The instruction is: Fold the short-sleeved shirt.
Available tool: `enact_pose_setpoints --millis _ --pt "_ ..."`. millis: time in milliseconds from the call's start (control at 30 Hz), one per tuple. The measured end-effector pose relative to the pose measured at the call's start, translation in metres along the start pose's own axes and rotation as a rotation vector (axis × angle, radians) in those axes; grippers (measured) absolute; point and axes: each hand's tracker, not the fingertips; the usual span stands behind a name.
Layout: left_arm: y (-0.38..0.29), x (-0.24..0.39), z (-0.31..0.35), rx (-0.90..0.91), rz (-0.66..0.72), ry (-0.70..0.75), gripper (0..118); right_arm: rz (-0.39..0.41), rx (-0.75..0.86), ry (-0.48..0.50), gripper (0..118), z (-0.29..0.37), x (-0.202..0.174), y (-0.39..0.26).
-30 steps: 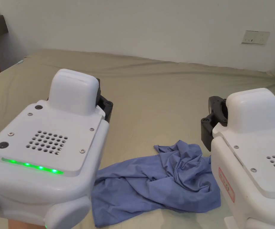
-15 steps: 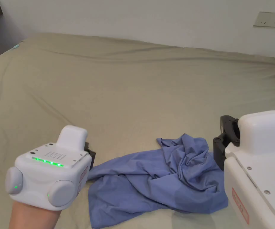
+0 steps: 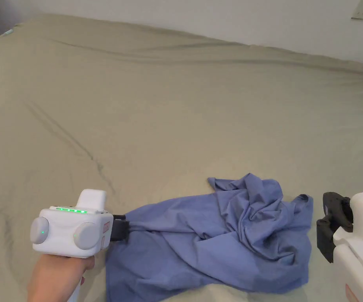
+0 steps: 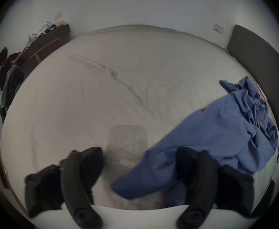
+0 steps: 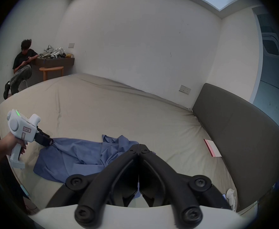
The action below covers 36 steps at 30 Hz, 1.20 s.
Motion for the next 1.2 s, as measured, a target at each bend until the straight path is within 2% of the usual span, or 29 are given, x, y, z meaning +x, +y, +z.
enact_pose_setpoints --millis 67,167,233,267,333,367,433,467,500,533,667,800,967,1000,1033,1067,1100,1133,1167,1200 --pt "-0.005 0.009 0.001 0.039 -0.061 0.055 85 0.008 -0.019 -0.004 1 -0.011 0.001 -0.001" --pt "-0.005 0.009 0.010 0.033 -0.046 0.017 68 0.033 -0.038 -0.004 1 -0.029 0.001 0.005" --pt "-0.002 0.006 0.016 0.043 -0.055 -0.023 24 0.036 -0.044 0.018 1 -0.047 0.004 0.015" --pt "-0.001 0.007 0.018 0.049 -0.052 -0.026 7 0.023 -0.052 0.042 1 -0.057 0.006 0.021" --pt "0.000 0.010 0.022 0.065 -0.093 -0.007 6 0.015 -0.096 0.080 4 -0.088 0.008 0.034" --pt "0.000 0.010 0.025 0.071 -0.111 -0.005 6 0.016 -0.110 0.108 14 -0.104 0.009 0.038" --pt "-0.001 0.010 0.039 0.111 -0.122 0.000 6 0.020 -0.194 0.164 74 -0.150 0.013 0.047" --pt "-0.002 0.009 0.046 0.129 -0.125 0.002 6 0.014 -0.241 0.174 98 -0.173 0.015 0.048" --pt "-0.001 0.007 0.053 0.145 -0.123 0.001 6 0.024 -0.307 0.222 110 -0.200 0.016 0.046" --pt "-0.001 0.005 0.060 0.166 -0.121 0.002 6 0.036 -0.365 0.243 111 -0.223 0.016 0.044" --pt "0.000 -0.002 0.079 0.198 -0.120 0.028 6 0.191 -0.537 0.262 111 -0.302 0.005 0.019" --pt "-0.002 -0.009 0.085 0.199 -0.107 0.033 6 0.207 -0.672 0.251 111 -0.352 0.000 -0.009" --pt "-0.010 -0.009 0.080 0.178 -0.121 0.032 6 0.190 -0.686 0.284 110 -0.360 -0.012 -0.020" --pt "-0.011 -0.009 0.078 0.175 -0.123 0.034 6 0.199 -0.680 0.293 106 -0.358 -0.013 -0.019" --pt "-0.012 -0.008 0.076 0.172 -0.123 0.035 6 0.180 -0.672 0.348 93 -0.355 -0.013 -0.016" --pt "-0.012 -0.008 0.075 0.167 -0.122 0.039 6 0.111 -0.666 0.436 62 -0.350 -0.010 -0.012" --pt "-0.012 -0.008 0.074 0.163 -0.123 0.041 6 0.040 -0.679 0.523 16 -0.348 -0.011 -0.011" --pt "-0.013 -0.007 0.075 0.165 -0.122 0.045 6 0.143 -0.654 0.392 16 -0.342 -0.023 -0.014" --pt "-0.012 -0.007 0.075 0.165 -0.123 0.046 6 0.232 -0.646 0.382 16 -0.340 -0.029 -0.015" --pt "-0.012 -0.006 0.076 0.166 -0.126 0.048 6 0.250 -0.623 0.371 16 -0.335 -0.032 -0.012"
